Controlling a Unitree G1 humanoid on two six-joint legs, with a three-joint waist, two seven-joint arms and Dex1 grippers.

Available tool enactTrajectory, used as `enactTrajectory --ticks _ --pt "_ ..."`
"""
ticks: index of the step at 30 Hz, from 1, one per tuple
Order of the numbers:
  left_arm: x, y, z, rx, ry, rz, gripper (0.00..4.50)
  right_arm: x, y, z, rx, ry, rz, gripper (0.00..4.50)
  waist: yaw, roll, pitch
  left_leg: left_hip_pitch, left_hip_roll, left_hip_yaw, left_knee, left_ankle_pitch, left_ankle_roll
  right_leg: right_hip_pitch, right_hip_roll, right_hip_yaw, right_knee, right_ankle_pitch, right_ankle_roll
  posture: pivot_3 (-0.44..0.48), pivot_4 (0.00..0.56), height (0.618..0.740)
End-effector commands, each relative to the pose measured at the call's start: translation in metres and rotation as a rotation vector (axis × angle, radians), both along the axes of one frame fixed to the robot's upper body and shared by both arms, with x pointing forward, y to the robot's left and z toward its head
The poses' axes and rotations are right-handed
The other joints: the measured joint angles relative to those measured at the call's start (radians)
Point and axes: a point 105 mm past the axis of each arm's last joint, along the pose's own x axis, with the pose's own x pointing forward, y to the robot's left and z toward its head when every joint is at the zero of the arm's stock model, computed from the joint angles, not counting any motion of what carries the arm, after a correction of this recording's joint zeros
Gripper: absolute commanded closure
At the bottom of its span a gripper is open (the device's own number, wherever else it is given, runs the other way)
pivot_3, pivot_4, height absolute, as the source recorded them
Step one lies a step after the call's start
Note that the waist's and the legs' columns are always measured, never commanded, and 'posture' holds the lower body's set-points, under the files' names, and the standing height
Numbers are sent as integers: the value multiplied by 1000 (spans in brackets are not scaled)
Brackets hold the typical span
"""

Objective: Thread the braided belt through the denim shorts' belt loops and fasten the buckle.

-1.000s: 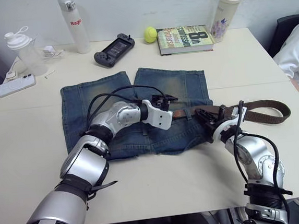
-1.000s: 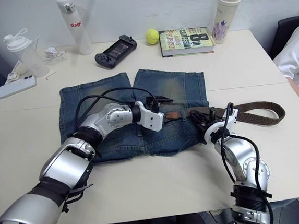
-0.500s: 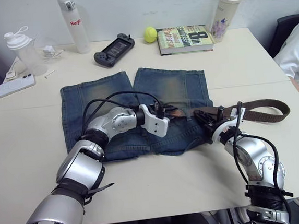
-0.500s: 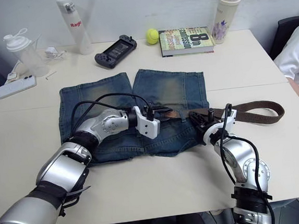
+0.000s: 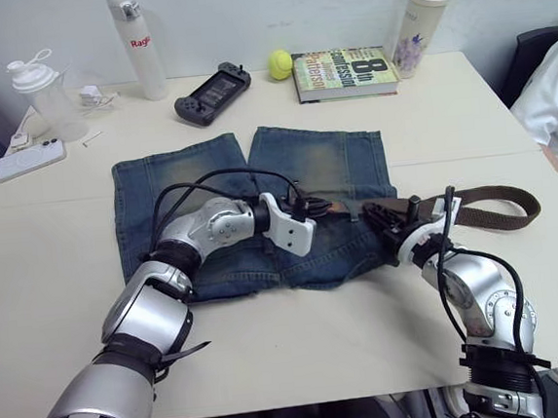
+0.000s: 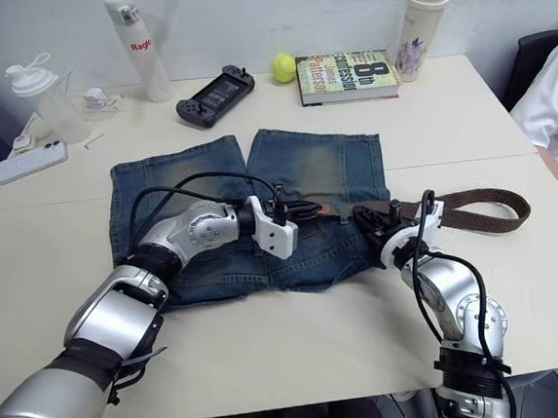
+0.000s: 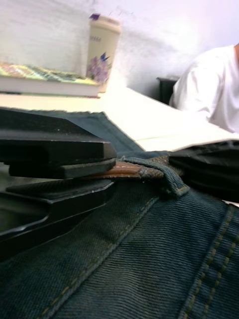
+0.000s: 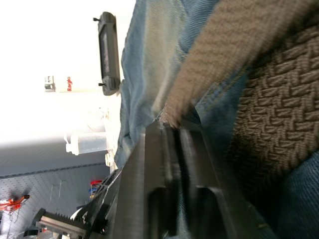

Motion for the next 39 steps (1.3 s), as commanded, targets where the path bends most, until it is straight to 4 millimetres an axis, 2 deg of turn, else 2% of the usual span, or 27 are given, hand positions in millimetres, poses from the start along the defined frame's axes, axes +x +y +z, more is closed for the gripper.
enactTrajectory --ticks 1,2,3,5,6,9,12,13,16,20,26,29,31,34,39 --pt "-3 0 15 -57 -35 -15 4500 -8 -6 25 -14 -99 -31 2229 0 0 0 0 0 0 0 0 0 0 0 0 0 0 0 0 150 740" --pt "-4 2 16 -64 -35 -13 4500 -16 -8 27 -197 -130 -18 1744 0 0 0 0 0 0 0 0 0 0 0 0 0 0 0 0 150 740" --pt "-5 4 17 -68 -32 -12 4500 -24 -9 32 -338 -171 -1 1744 0 2 1 0 0 0 0 0 0 0 0 0 0 0 0 0 150 740" --pt "-6 5 18 -72 -26 -10 4500 -32 -9 37 -481 -217 23 1744 2 4 2 -1 -2 0 0 0 1 -1 -2 0 0 0 0 0 150 740" --pt "-7 5 17 -74 -23 -8 4500 -39 -2 39 -624 -261 76 1744 1 4 2 -2 -2 0 0 0 1 -1 -3 0 0 0 0 0 150 740" --pt "-10 5 16 -80 -9 -5 4500 -61 11 29 -992 -338 234 1744 0 6 3 -1 -3 1 1 0 2 -1 -3 0 1 0 0 0 150 740" --pt "-11 4 14 -87 8 -1 4500 -72 17 27 -1163 -432 277 1744 2 6 3 -1 -2 0 1 0 2 -1 -1 0 0 0 0 0 150 740" --pt "-12 3 14 -86 9 -1 4500 -74 21 25 -1187 -456 295 1744 2 6 3 -1 -2 0 1 0 2 -1 -1 0 0 0 0 0 150 740" --pt "-13 1 15 -96 14 -3 4500 -73 20 14 -1235 -444 282 2555 4 5 4 -1 -2 0 3 0 2 -1 -1 -1 1 0 0 0 150 740" --pt "-13 -2 18 -105 11 -8 4500 -66 7 -6 -1348 -364 277 4477 5 5 3 -1 -3 0 5 0 2 0 -2 -1 0 0 0 0 150 740" --pt "-12 -4 24 -114 -1 -13 4500 -56 -5 -35 -1479 -247 329 4477 6 5 3 -1 -3 0 5 0 2 1 -2 -1 1 0 0 0 150 740" --pt "-14 -5 25 -115 -2 -22 4500 -54 -10 -47 -1484 -172 340 4477 6 5 3 -1 -3 0 5 0 2 1 -2 -1 1 0 0 0 150 740" --pt "-15 -3 25 -101 -7 -31 4500 -55 -5 -55 -1447 -147 371 4477 6 5 3 -1 -3 0 5 0 2 1 -2 -1 1 0 0 0 150 740" --pt "-14 12 26 -81 -7 -12 4500 -56 4 -61 -1379 -124 400 4477 0 5 3 1 -3 -1 5 0 2 3 -2 -1 1 0 0 0 150 740" --pt "-17 51 27 -10 -28 37 4500 -58 6 -64 -1350 -105 417 4477 -5 5 3 3 -1 0 3 0 1 3 0 -1 2 0 0 0 150 740"
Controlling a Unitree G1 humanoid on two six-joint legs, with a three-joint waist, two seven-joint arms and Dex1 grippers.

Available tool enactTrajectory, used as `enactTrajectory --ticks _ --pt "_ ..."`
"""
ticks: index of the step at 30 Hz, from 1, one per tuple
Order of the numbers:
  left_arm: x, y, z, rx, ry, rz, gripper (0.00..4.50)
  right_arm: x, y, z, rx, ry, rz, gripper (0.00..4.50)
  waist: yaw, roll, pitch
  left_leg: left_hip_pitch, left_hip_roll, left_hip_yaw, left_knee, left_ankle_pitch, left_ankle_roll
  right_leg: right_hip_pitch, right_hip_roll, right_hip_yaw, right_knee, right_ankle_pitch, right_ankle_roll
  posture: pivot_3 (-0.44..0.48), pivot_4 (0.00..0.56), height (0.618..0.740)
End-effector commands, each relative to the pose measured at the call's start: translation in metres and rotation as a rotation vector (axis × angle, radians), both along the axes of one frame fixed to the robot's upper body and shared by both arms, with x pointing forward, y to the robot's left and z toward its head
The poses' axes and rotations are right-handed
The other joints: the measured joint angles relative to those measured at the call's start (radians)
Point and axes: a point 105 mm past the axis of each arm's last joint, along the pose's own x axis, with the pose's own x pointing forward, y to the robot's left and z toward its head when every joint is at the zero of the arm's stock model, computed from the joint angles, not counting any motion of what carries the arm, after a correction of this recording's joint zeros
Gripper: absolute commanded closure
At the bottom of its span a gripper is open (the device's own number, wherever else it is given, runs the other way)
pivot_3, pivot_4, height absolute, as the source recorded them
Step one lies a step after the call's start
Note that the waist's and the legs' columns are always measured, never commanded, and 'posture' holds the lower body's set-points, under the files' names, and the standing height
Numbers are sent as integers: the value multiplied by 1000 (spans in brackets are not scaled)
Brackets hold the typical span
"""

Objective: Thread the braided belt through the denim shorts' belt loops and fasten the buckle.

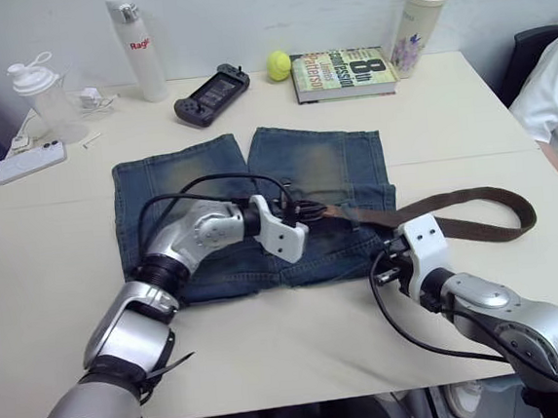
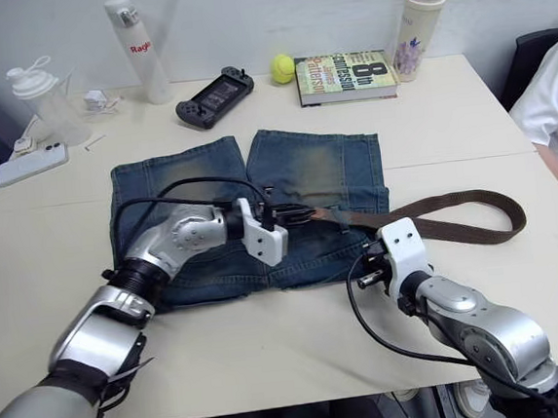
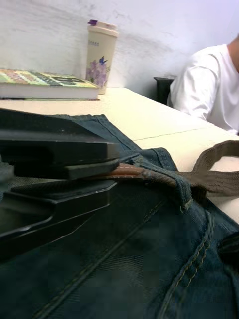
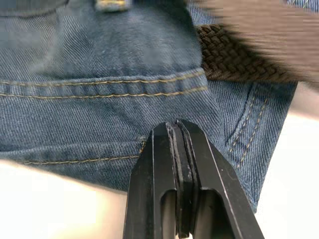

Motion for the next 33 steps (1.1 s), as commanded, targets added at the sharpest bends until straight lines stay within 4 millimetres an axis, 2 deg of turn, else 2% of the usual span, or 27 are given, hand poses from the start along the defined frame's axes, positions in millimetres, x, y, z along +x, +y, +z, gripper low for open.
enactTrajectory --ticks 1,5,11,16,23,29,33 --pt "-3 26 22 -37 -45 32 4500 -9 1 -21 4 109 16 4477 0 0 0 0 0 0 0 0 0 0 0 0 0 0 0 0 150 740" --pt "-10 56 23 -8 -58 82 4500 -10 3 -21 24 116 20 4477 1 -2 -1 0 1 0 0 0 0 0 0 0 0 0 0 0 150 740" --pt "-21 84 22 -24 -54 142 4500 -10 1 -23 16 130 23 4477 0 -2 -1 0 1 0 0 0 0 0 0 0 0 0 0 0 150 740" --pt "-24 96 17 -24 -42 174 4500 -10 1 -23 20 133 27 4477 0 -2 -1 1 1 0 0 0 0 0 0 0 0 0 0 0 150 740" --pt "-19 79 14 -7 -56 152 4500 -8 3 -22 28 131 32 4477 1 -3 -2 1 1 0 0 0 0 1 0 0 0 0 0 0 150 740" --pt "-5 33 8 -20 -85 63 4500 -6 9 -19 41 123 49 4477 8 -12 -7 1 0 0 2 0 1 1 -1 0 0 0 0 0 150 740" --pt "-6 18 2 -15 -74 9 4500 -6 11 -18 47 116 46 4477 5 -12 -8 1 -1 0 1 -1 1 1 -1 0 0 0 0 0 150 740"
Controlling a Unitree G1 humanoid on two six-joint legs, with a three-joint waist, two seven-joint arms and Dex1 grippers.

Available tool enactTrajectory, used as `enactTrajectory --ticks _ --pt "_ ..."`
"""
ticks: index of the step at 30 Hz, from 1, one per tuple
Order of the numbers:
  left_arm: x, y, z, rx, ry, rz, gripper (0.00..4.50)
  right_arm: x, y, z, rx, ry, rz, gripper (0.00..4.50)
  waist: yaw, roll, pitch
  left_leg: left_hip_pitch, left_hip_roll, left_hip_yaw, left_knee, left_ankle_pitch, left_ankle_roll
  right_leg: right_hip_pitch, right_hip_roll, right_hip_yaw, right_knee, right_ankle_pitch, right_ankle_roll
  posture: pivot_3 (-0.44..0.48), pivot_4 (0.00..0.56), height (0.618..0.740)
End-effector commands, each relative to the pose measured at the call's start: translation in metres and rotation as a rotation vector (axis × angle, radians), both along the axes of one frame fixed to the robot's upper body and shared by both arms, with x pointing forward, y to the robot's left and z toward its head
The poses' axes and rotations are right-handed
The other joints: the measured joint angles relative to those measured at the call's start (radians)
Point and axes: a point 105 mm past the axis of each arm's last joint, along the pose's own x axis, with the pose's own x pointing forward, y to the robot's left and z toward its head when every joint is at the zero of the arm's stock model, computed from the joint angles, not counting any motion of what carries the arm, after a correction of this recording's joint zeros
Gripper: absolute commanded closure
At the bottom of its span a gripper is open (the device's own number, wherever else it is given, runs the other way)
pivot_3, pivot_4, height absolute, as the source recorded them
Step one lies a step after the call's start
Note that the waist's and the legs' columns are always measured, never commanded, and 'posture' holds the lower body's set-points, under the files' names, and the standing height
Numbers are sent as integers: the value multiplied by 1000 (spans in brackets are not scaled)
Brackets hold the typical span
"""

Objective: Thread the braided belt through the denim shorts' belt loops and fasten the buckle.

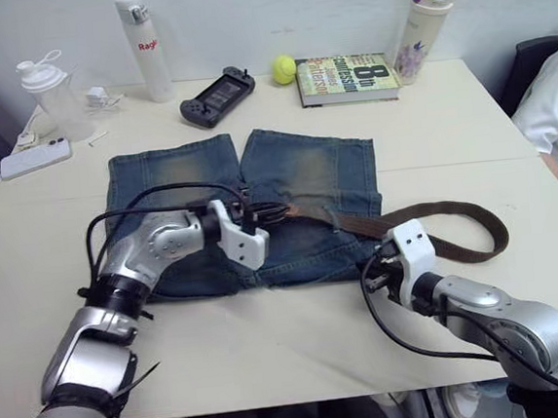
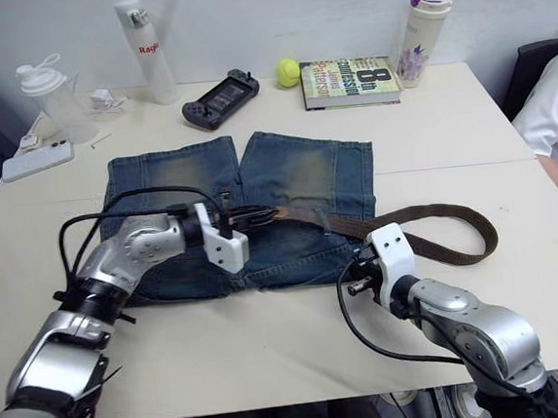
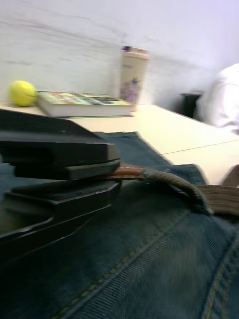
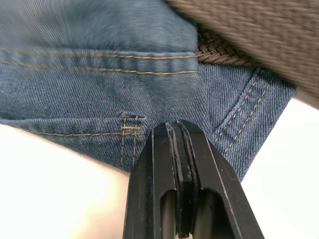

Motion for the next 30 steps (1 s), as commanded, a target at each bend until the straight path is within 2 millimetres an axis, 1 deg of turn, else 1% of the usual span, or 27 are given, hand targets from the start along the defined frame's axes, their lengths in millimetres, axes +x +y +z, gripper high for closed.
enactTrajectory --ticks 1,4,5,6,9,13,14,16,19,21,23,24,25,27,29,30 --pt "-3 -9 6 -23 -25 -51 4500 -2 -6 -13 -18 60 -36 4477 -2 0 0 0 0 0 0 0 0 0 0 0 0 0 0 0 150 740" --pt "-3 -10 7 -27 -19 -61 4500 -2 -5 -11 8 49 -57 4477 -1 0 0 0 0 0 0 0 0 0 0 0 0 0 0 0 150 740" --pt "-3 -10 7 -24 -19 -62 3605 -2 -5 -10 22 45 -65 4500 0 0 0 0 0 0 0 0 0 0 0 0 0 0 0 0 150 740" --pt "-3 -10 7 -23 -18 -63 3356 -2 -4 -8 32 42 -70 4500 0 0 0 0 0 0 0 0 0 0 0 0 0 0 0 0 150 740" --pt "-2 -16 11 -29 -32 -74 1992 -3 -2 -6 53 38 -76 4500 0 0 0 0 0 0 0 0 0 0 0 0 0 0 0 0 150 740" --pt "-6 -29 15 -36 -49 -115 204 -4 -3 -6 55 43 -83 4500 2 0 0 0 0 0 0 0 0 0 -1 0 0 0 0 0 150 740" --pt "-7 -31 15 -39 -50 -122 65 -4 -3 -6 56 43 -84 4500 1 0 0 0 0 0 0 0 0 0 -1 0 0 0 0 0 150 740" --pt "-8 -32 15 -35 -43 -126 65 -4 -3 -7 56 45 -86 4500 0 0 0 0 0 0 -1 0 0 0 -1 0 0 0 0 0 150 740" --pt "-7 -28 14 -33 -27 -114 65 -3 -3 -6 56 44 -88 4500 1 0 0 0 0 0 -1 0 0 0 -1 0 0 0 0 0 150 740" --pt "-7 -21 20 -52 -4 -101 65 -2 -3 -2 57 30 -84 4500 0 0 0 0 0 0 -1 0 0 0 -1 0 0 0 0 0 150 740" --pt "-3 -12 35 -155 80 -58 65 -1 -1 3 56 13 -76 4500 -1 0 0 0 0 0 -1 0 0 0 -1 0 0 0 0 0 150 740" --pt "-1 -5 42 -222 151 -33 65 -1 1 7 61 -1 -70 4500 0 0 0 0 0 0 -1 0 0 -1 -1 0 0 0 0 0 150 740" --pt "-2 6 48 -289 244 -15 65 -1 3 14 71 -24 -57 4500 -1 0 0 0 0 0 -1 0 0 -1 -1 0 0 0 0 0 150 740" --pt "-7 22 54 -360 390 -12 65 -2 6 23 85 -55 -38 4500 -6 2 1 -1 0 0 -1 0 0 -1 -1 0 0 0 0 0 150 740" --pt "-14 49 45 -394 608 43 65 -3 8 35 92 -97 -9 4500 -11 3 2 -1 0 0 -1 0 -1 -1 -1 0 0 0 0 0 150 740" --pt "-19 60 40 -401 688 70 65 -4 9 40 97 -112 2 4500 -17 4 2 -1 0 0 -2 1 -1 -2 0 0 0 0 0 0 150 740"
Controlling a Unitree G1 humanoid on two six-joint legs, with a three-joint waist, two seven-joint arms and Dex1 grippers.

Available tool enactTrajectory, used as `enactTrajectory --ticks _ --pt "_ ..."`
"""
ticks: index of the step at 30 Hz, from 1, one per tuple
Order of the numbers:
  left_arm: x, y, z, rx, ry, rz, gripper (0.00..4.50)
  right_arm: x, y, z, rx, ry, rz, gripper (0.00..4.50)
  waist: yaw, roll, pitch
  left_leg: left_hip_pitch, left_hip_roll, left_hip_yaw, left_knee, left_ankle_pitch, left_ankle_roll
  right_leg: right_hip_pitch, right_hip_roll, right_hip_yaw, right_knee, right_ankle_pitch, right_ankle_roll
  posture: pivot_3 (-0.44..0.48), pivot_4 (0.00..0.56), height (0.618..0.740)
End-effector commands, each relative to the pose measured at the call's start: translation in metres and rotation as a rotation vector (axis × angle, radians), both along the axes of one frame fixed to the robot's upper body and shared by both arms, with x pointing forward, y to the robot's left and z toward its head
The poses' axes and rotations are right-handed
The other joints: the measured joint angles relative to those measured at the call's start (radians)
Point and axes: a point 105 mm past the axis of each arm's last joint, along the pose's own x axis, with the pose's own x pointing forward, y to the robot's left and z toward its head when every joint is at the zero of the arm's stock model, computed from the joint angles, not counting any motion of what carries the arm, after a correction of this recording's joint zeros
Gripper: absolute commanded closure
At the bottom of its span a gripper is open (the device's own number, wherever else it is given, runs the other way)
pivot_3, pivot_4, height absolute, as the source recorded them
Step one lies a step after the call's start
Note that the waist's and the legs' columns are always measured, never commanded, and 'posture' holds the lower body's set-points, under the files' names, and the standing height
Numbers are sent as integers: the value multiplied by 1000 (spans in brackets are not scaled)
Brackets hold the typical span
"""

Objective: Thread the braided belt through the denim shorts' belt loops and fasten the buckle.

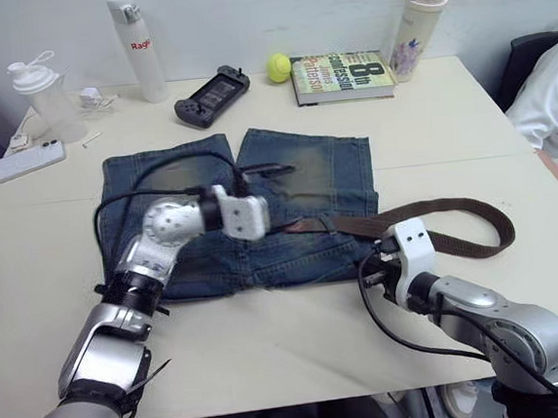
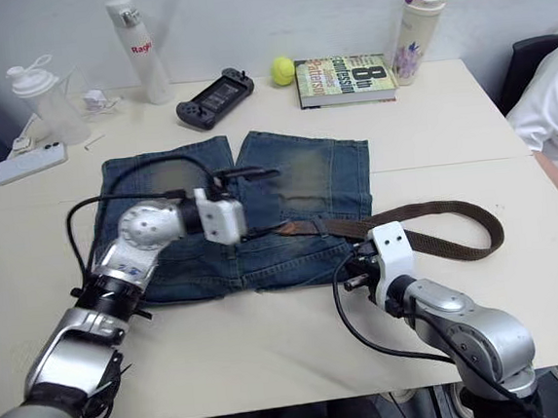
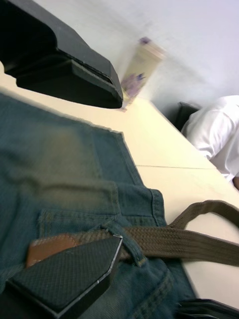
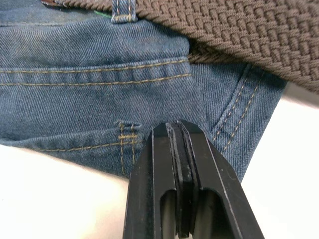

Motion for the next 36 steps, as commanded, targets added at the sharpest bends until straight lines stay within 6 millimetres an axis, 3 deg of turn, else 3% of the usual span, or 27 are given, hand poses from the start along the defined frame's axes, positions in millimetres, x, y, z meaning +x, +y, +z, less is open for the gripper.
enactTrajectory --ticks 1,7,10,13,16,21,32,36 --pt "-16 37 -1 -78 294 23 65 -4 4 33 21 -123 52 4500 -11 2 0 0 0 0 -1 0 0 0 0 0 0 0 0 0 150 740" --pt "-31 57 -15 -123 460 124 65 -8 21 67 -27 -263 225 4500 7 2 1 0 -3 -4 0 0 1 2 -2 0 -1 0 0 0 150 740" --pt "-37 53 -16 -167 482 135 0 -3 35 77 -132 -346 330 3608 10 2 1 -1 -3 -4 0 -1 2 2 -3 0 -2 0 0 0 150 740" --pt "-43 49 -15 -209 512 131 0 17 38 68 -399 -442 380 2260 10 2 1 -1 -4 -5 0 -1 2 2 -3 0 -2 0 0 0 150 740" --pt "-45 52 -17 -233 536 155 0 34 42 58 -598 -535 431 2260 7 2 1 -1 -4 -4 0 -1 1 2 -3 0 -2 0 0 0 150 740" --pt "-45 55 -17 -259 540 187 0 58 49 51 -784 -659 447 2260 4 3 1 -1 -3 -4 0 0 0 1 -2 -1 -2 0 0 0 150 740" --pt "-42 59 -14 -280 525 226 0 46 68 36 -804 -681 575 2260 10 3 1 -1 -4 -5 1 0 0 2 -3 -2 -2 0 0 0 150 740" --pt "-43 56 -13 -284 523 219 0 60 74 24 -876 -668 536 2260 3 3 1 -1 -3 -5 0 0 0 2 -2 -2 -1 0 0 0 150 740"
